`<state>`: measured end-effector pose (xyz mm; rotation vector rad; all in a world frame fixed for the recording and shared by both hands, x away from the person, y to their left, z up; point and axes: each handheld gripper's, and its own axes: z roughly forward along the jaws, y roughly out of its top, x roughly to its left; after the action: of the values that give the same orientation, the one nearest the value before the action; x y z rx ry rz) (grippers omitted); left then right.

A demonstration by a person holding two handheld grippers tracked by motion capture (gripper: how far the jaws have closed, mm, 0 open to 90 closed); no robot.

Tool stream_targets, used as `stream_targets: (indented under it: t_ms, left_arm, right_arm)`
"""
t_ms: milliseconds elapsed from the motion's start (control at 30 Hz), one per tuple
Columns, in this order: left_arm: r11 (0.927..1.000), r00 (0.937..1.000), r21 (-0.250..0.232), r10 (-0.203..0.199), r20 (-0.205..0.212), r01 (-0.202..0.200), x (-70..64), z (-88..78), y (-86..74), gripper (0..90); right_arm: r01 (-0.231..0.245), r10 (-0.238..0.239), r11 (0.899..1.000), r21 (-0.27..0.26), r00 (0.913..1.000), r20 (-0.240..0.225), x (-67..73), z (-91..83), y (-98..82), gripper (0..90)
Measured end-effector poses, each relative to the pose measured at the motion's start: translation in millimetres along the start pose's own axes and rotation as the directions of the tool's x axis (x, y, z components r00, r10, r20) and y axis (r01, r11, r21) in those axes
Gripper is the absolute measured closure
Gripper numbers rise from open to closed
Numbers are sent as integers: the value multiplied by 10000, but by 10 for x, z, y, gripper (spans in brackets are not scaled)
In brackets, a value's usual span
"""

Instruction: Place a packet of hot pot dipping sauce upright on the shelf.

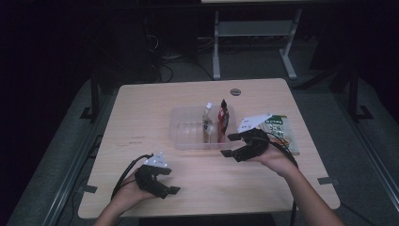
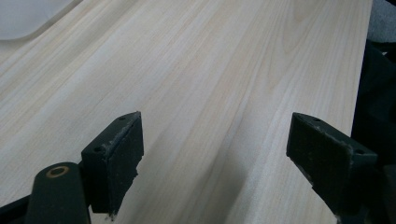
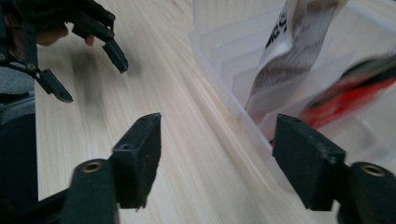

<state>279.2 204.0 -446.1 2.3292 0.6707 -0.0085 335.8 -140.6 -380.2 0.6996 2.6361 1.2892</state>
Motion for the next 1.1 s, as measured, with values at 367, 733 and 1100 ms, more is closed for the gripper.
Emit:
stream_targets:
  t_ms: [367,733,1100]
  left_arm:
    - [10000,10000,94,23,-76,-22,-6,17,-16,184]
    - [9999,9998,31,157,-134,-157,-8,21,-12,184]
    - [9998,9996,115,157,-237,-155,4,18,-18,189]
  right_arm:
    - [-227,212,9992,333,9987,454,172,35,-362,197]
    - [-522,442,9965,645,9917,1206,112,-72,-644,179]
    - [-1219,1019,9895,778,9694,2232,-221,-265,-774,241]
